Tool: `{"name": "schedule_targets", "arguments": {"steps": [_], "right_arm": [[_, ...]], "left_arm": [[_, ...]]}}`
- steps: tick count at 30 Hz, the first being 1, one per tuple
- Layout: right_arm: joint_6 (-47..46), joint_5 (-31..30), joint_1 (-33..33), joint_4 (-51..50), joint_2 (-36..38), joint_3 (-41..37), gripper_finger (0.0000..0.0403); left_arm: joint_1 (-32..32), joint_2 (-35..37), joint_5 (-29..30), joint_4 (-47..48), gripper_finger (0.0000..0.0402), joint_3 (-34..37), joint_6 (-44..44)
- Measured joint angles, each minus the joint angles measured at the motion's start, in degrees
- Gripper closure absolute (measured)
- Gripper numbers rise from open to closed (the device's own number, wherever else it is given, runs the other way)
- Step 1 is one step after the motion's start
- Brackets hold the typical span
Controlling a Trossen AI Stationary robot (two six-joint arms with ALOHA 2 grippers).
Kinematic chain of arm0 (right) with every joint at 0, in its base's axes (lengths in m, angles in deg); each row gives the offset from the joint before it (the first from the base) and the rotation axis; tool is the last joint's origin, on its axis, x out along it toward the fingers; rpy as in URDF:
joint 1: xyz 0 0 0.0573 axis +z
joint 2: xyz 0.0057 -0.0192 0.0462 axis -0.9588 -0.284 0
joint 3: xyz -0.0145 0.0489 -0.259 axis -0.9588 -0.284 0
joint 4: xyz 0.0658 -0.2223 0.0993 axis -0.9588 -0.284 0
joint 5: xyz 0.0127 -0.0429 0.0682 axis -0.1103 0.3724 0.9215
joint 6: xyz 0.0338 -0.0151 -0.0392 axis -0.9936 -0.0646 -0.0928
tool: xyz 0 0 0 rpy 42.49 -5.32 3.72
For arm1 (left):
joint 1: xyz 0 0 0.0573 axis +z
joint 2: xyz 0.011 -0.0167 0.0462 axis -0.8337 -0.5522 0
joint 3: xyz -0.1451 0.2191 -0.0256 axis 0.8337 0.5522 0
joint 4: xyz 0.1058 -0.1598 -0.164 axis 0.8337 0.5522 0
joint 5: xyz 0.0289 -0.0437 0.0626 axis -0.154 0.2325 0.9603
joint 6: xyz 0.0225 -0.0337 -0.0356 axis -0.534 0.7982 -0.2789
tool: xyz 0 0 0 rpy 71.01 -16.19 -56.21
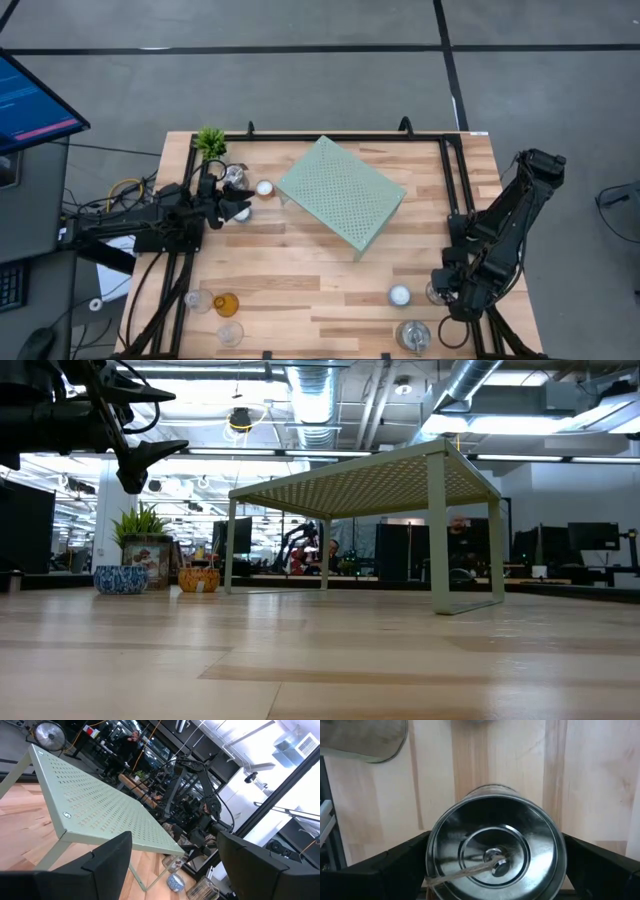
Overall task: Stock candles on shelf
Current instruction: Put the right silver scented candle on the shelf
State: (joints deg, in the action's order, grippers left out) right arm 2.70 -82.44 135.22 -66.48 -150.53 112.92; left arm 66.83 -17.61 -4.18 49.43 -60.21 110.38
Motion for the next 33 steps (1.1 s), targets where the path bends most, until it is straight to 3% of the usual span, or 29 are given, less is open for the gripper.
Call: {"name": "schedule_targets", "arguments": {"steps": [15,33], "right_arm": [[0.20,-1.33,-0.04,0.57,-4.50,0.00,0.0003],[-0.56,-0.89,-0.68,-0.06,-4.42,0.00,0.0003]], "left_arm": [[0.02,-0.02,0.00,-0.02,0.0108,0.00,0.02],[0.00,0.00,0.00,-0.02,0.0108,0.00,0.00]]}}
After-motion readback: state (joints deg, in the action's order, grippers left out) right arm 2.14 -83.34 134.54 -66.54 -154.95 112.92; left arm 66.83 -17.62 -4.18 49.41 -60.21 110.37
